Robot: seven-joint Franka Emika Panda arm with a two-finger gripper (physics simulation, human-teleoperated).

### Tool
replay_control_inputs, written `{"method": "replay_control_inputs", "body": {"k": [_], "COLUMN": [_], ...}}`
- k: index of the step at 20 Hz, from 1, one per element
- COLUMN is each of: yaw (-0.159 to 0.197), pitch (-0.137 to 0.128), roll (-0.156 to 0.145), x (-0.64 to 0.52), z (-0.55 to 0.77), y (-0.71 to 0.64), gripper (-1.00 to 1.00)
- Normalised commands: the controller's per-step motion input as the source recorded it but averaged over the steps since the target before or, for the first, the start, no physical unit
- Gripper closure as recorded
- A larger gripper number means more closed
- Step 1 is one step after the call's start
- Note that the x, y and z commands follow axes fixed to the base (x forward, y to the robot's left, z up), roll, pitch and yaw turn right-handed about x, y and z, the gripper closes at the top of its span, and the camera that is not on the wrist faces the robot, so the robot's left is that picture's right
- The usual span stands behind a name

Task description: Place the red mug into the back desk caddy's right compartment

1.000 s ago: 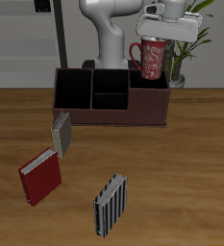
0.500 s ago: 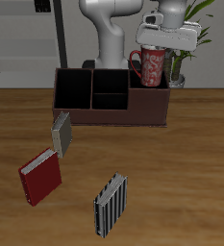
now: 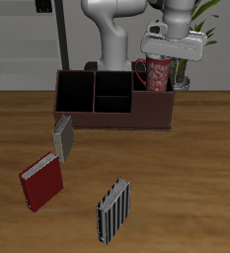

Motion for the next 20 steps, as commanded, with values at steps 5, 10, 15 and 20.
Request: {"method": "replay_control_inputs", "body": {"k": [5,10,15,20], "yaw": [-0.031,-0.029,-0.026,-0.022], "pitch": [0.026,0.035,0.057,0.059], "roll": [0.012,0.001,0.003,0.024], "x": [0.07,0.08,0.09,0.09], "z": [-0.16,-0.21,-0.26,-0.24], "y": [0.02,-0.04,-0.02,0.04], "gripper": [1.0,1.0,1.0,1.0]}}
